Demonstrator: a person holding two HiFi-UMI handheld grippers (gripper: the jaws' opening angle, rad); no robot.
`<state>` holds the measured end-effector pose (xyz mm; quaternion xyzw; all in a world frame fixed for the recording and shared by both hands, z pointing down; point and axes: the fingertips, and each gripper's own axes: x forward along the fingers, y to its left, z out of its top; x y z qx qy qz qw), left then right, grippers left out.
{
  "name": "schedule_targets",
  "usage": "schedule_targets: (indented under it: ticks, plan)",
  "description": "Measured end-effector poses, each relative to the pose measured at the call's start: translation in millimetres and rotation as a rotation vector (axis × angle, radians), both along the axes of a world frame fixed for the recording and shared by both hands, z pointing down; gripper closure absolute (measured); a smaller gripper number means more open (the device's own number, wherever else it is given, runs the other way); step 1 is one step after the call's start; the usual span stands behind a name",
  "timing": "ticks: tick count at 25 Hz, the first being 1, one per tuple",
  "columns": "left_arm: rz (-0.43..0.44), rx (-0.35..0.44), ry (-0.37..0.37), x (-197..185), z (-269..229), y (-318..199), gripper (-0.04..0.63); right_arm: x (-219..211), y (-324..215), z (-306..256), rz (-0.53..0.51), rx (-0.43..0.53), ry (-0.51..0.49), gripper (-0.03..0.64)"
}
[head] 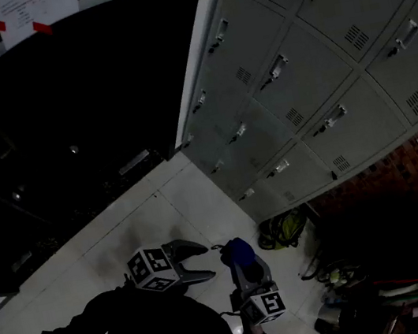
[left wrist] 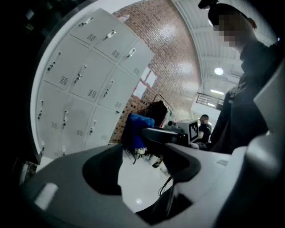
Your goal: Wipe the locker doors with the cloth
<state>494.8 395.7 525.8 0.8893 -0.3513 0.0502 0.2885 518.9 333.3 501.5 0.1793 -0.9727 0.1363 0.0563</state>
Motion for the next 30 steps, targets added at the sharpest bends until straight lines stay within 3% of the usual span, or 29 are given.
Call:
schedule_targets:
  ticks: [11, 26, 28, 30]
  plan:
    - [-0.169, -0.016, 0.008, -119, -2, 55, 0.333, -135, 47, -10, -0.178, 0.005, -0.008, 0.491]
    - [-0.156, 0.061, -0.015, -214, -20, 41, 0.333, -227, 34, -25, -0.18, 0.065, 0.017, 0.491]
    - [-0.163, 0.07, -0.021, -230, 0, 33, 0.333, -244, 27, -6, -0.19, 0.074, 0.014, 0.491]
    - [-0.167, 0.082, -0.028, -248, 50, 22, 0.333, -262, 16, 44, -0.194, 0.085, 0.011, 0.491]
